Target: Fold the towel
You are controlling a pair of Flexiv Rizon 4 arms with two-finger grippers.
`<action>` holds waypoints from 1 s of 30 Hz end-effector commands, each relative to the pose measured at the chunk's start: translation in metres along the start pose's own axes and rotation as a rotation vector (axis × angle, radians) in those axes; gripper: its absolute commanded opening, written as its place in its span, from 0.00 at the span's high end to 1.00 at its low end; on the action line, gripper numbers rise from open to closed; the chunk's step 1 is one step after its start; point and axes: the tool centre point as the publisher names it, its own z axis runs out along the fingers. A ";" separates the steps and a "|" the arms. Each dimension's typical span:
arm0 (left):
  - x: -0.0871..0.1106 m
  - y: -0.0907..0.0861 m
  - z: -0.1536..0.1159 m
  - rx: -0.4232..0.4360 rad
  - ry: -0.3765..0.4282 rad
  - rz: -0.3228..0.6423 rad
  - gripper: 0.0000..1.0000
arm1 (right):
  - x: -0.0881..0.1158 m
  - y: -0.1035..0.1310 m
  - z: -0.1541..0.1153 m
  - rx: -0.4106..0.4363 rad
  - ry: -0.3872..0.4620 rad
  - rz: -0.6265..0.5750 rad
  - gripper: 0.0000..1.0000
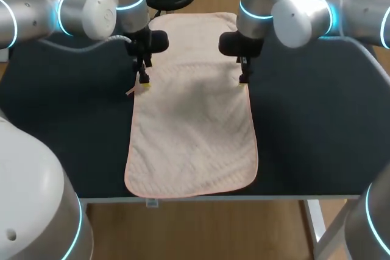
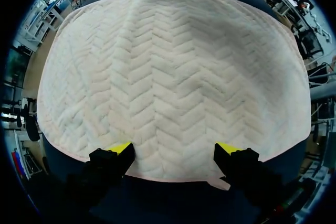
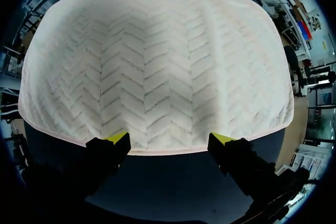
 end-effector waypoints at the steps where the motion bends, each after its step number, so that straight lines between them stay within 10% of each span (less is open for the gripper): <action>1: -0.004 -0.001 0.006 -0.009 0.001 -0.001 0.00 | -0.005 0.004 0.008 0.001 0.015 -0.003 0.00; 10: -0.006 -0.001 0.011 -0.017 0.001 0.006 0.00 | -0.005 0.006 0.013 0.000 0.030 -0.007 0.00; 14: -0.006 0.000 0.013 -0.019 0.002 0.007 0.00 | -0.004 0.005 0.013 0.004 0.034 -0.009 0.97; 17: -0.007 0.000 0.013 -0.018 0.003 0.004 0.00 | -0.003 0.003 0.013 0.004 0.036 -0.011 1.00; 21: -0.008 0.001 0.014 -0.020 0.000 -0.004 0.95 | -0.002 0.002 0.011 0.004 0.034 -0.011 1.00; 30: -0.008 0.000 0.014 -0.003 0.005 -0.009 1.00 | -0.001 0.000 0.006 -0.001 0.024 -0.008 1.00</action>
